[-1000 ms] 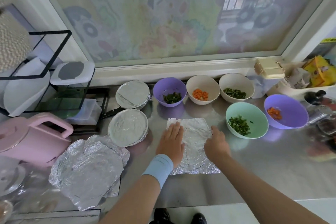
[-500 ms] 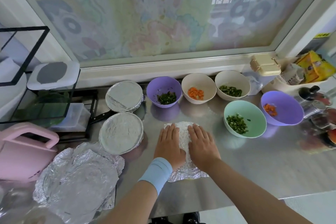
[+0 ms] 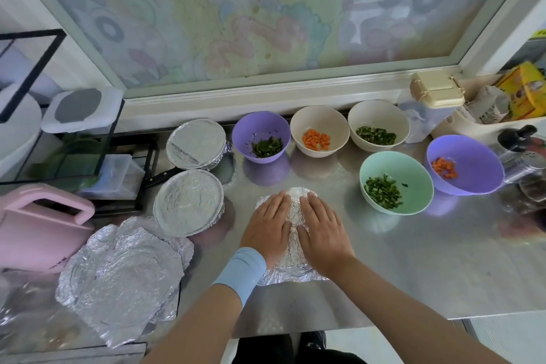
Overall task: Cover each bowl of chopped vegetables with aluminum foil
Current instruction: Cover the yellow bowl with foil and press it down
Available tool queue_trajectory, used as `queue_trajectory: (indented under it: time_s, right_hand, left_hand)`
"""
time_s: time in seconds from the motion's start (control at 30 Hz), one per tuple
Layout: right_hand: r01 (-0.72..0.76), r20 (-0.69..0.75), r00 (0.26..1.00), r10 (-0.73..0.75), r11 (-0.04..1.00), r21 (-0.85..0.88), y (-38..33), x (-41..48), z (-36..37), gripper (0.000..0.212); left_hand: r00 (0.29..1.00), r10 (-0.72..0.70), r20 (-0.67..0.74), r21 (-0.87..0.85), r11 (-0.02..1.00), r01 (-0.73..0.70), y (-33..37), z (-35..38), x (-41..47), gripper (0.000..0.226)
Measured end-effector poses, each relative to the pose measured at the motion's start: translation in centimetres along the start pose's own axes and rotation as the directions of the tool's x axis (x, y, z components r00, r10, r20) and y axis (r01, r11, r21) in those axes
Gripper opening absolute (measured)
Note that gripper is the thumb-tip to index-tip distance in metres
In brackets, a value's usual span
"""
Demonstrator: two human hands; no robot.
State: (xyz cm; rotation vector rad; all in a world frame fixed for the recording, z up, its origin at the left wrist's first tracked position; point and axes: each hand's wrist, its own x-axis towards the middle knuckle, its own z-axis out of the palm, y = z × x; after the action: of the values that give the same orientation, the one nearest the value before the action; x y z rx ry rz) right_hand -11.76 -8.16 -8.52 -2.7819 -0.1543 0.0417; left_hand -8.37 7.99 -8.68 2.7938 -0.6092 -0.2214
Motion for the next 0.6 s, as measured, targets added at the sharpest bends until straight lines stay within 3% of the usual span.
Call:
queue_trajectory:
  time_s: [0.4,0.6]
  right_hand:
    - [0.019,0.002,1.000,-0.019,1.000,0.025,0.3,-0.5,0.5,0.067]
    - [0.026,0.021,0.999,-0.026,0.999,-0.040,0.2,-0.4,0.6,0.068]
  left_hand:
    - [0.999,-0.023,0.024,0.064,0.998,0.021,-0.3,0.6,-1.1,0.067]
    - [0.997,0.009,-0.083,-0.019,1.000,-0.010,-0.2,-0.7,0.2,0.055]
